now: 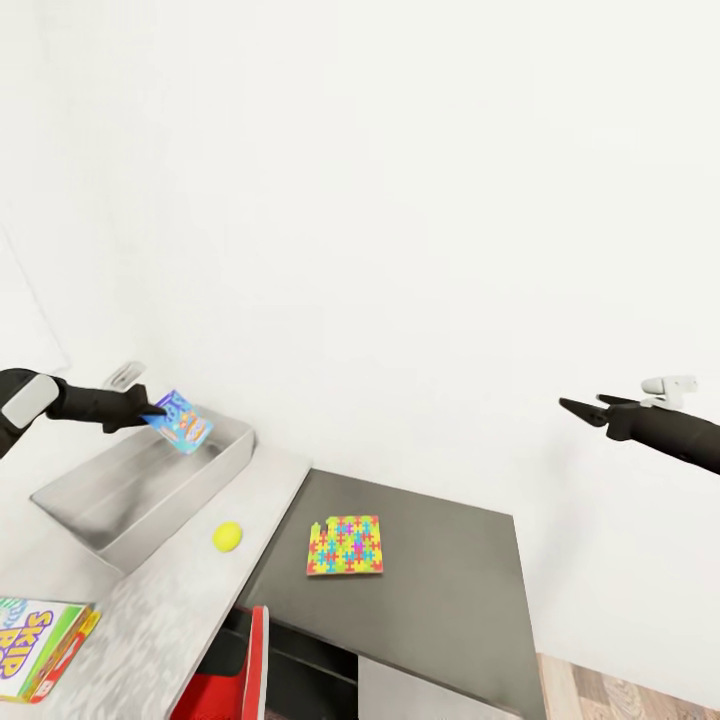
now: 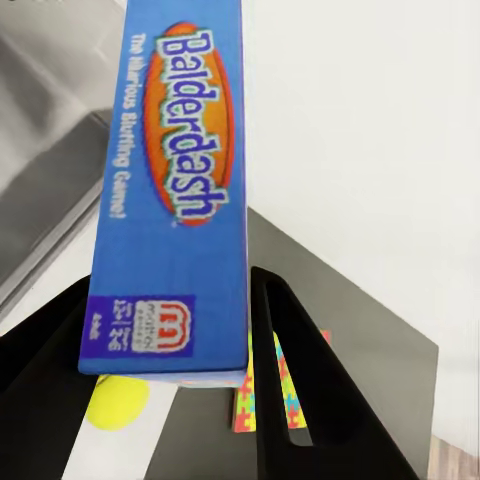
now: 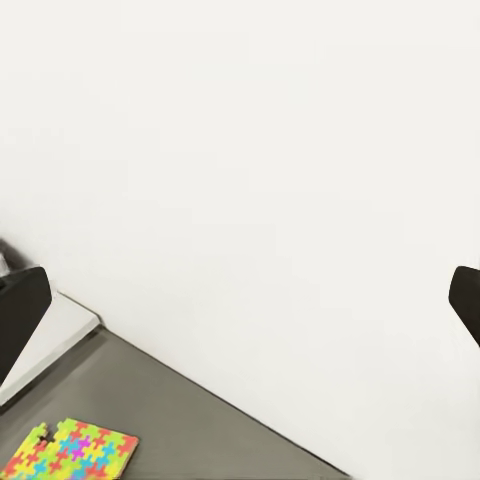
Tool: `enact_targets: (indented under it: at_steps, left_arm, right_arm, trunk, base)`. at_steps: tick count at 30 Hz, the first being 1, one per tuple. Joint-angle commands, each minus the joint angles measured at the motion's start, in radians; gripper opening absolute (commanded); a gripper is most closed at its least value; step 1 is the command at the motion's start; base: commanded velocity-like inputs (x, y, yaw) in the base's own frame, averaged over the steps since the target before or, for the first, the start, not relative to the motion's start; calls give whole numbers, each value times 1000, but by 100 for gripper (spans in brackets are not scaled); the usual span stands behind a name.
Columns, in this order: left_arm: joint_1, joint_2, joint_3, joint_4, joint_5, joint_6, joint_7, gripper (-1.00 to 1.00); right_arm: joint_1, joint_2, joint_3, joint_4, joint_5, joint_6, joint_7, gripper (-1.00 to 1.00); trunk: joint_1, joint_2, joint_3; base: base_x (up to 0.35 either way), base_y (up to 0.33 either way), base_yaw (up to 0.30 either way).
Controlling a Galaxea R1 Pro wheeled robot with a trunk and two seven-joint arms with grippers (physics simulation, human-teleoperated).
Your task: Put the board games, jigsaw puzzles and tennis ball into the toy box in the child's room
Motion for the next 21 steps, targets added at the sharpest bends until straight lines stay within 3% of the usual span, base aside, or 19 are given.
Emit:
enact_targets:
  at_steps: [1,3,6,8,11,16,21]
  left_arm:
    - [-2,2,0,0,-3,-5,-10,-100]
    - [-4,5,21,0,-2,-11,-10,-100]
    - [-10,14,117,17,-4,-17,7,-100]
    - [-19,17,150,44,-4,-20,27,-100]
    - [-43,17,180,76,-3,-37,55,-100]
    - [-50,3,193,95,-1,-72,84,-100]
    - [-47,-22,275,101,-2,-119,166,-100]
  right_arm:
    - [-2,0,-1,0,2,13,32,100]
    - [-2,-1,-2,0,2,29,71,100]
    - [-2,-1,-3,0,2,42,107,100]
    - [-1,-1,-2,-1,2,44,113,100]
    - [-2,-1,-2,-1,3,46,118,100]
    - [-1,-1,-2,-1,3,46,119,100]
    - [-2,-2,-3,-1,3,46,120,100]
  trunk:
    - [1,-3,-4]
    - [1,-3,-7]
    - [1,-3,-12]
    - [1,-3,-15]
    - [1,-3,-20]
    - [1,-3,-28]
    - [1,-3,-36]
  base:
    - [0,0,0]
    - [0,0,0]
    - [0,0,0]
    - [0,0,0]
    - [0,0,0]
    - [0,0,0]
    - [0,0,0]
